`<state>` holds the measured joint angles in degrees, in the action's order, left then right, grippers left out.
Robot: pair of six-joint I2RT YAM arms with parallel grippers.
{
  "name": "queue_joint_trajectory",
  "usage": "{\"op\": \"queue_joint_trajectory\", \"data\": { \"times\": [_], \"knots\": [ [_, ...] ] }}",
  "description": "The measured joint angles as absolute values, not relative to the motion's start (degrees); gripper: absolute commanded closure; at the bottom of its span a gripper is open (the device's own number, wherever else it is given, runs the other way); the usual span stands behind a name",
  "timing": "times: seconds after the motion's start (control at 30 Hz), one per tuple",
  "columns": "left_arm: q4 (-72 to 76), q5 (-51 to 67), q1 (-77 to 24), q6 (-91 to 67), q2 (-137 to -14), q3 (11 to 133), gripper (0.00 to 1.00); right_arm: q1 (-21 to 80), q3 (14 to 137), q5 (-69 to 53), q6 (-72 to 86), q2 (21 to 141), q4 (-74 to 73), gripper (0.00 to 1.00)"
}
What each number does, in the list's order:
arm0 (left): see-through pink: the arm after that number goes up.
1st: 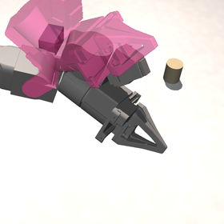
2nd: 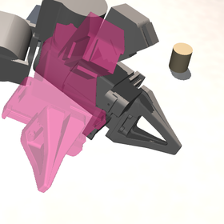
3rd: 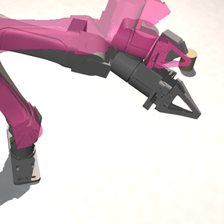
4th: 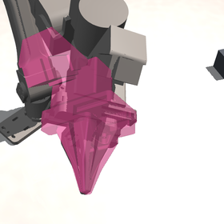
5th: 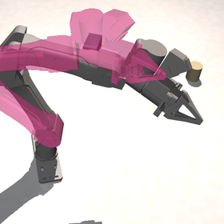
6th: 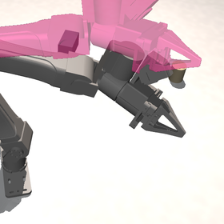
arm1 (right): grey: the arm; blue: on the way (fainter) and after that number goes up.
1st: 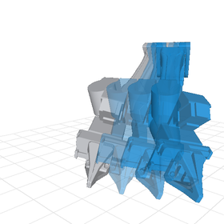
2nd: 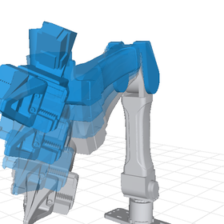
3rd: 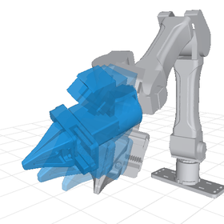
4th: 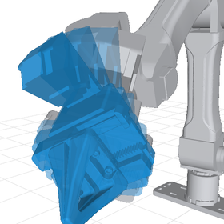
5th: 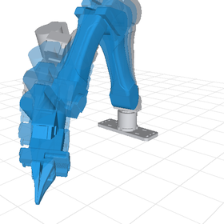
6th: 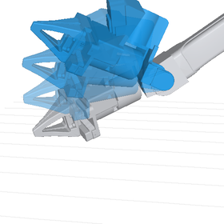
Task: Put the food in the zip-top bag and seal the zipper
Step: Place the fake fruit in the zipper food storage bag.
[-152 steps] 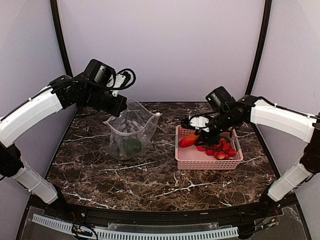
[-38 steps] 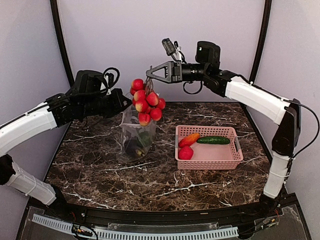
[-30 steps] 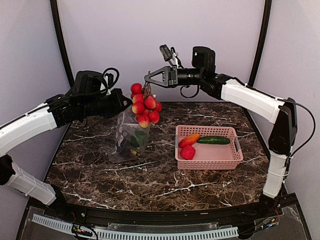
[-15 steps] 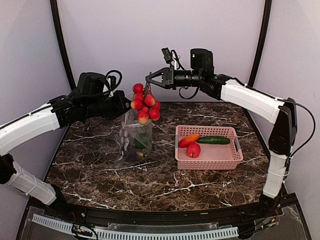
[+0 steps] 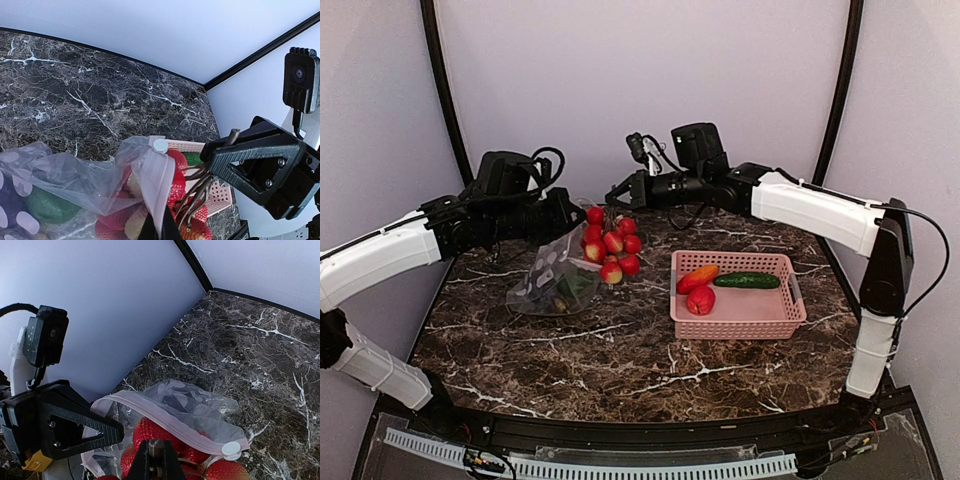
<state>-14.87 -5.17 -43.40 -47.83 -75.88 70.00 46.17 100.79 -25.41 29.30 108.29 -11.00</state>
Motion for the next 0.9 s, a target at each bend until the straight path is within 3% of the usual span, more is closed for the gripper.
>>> {"op": "queue_joint_trajectory", "data": {
  "times": [0.27,0.67,0.9],
  "knots": [
    [-14.6,-5.3,-43.4,-47.7,-75.9,69.9,0.99,48.8,100.8,-24.9,29.0,106.6,-13.6,1.0],
    [-13.8,-4.1,-43.4,-46.5,-76.4,69.9,0.99,49.2,100.8,-40.2,28.3,106.5,-6.0,1.0],
    [-13.8,-2.3,-43.4,-44.1,-76.4,69.9,0.99,48.4,98.4,-42.9,27.6,106.5,-2.7,1.0]
  ]
}}
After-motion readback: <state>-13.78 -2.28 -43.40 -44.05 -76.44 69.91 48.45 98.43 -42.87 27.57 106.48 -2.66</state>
